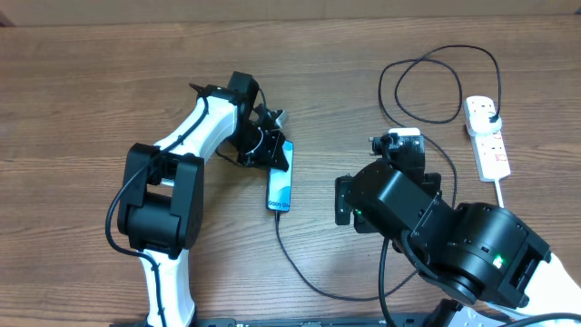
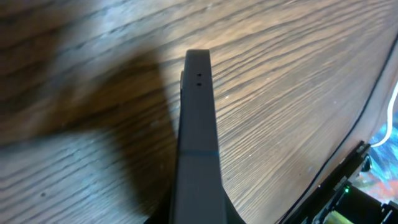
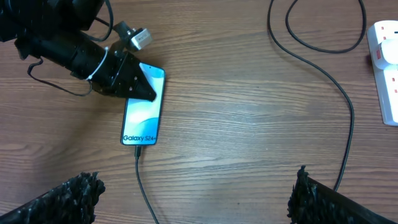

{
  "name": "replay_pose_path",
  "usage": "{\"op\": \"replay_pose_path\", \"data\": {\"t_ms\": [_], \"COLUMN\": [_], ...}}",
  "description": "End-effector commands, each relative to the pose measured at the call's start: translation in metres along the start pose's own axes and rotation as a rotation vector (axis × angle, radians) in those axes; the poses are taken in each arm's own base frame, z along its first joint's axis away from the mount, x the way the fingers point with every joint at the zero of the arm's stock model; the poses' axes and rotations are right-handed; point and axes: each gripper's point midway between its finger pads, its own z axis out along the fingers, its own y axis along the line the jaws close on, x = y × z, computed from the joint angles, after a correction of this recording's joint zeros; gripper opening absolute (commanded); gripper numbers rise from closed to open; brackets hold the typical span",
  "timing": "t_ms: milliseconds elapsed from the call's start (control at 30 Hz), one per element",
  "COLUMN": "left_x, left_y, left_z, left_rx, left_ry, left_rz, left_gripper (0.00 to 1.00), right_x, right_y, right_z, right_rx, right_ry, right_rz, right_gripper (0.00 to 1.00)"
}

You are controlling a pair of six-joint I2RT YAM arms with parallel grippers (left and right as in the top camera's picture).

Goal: Plug charger to phone and switch on socket
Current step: 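Lower the phone with the left gripper and lay it flat on the table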

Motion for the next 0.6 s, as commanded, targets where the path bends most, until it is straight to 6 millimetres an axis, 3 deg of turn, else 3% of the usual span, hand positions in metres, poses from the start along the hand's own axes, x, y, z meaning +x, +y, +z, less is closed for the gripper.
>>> {"op": "replay_pose_path", "data": {"t_ms": [0, 133, 567], "left_x": [-0.001, -0.002, -0.01], "left_y": [0.027, 0.04, 0.051], "left_z": [-0.004, -0.007, -0.01], "left_rx": [-0.173, -0.256, -0.319], "left_ry": [-0.017, -0.026, -0.055], "left_rz": [0.015, -0.008, 0.004], "left_gripper": [0.04, 0.04, 0.04], "right_x": [-0.007, -0.007, -0.008], "right_y": [-0.002, -0.002, -0.001], "right_z": [-0.007, -0.007, -0.007], "right_rx": [-0.009, -0.009, -0.015], "right_ry": [-0.03, -0.03, -0.035], "right_rz": [0.022, 0.022, 0.026], "right_gripper": [1.0, 1.0, 1.0]}}
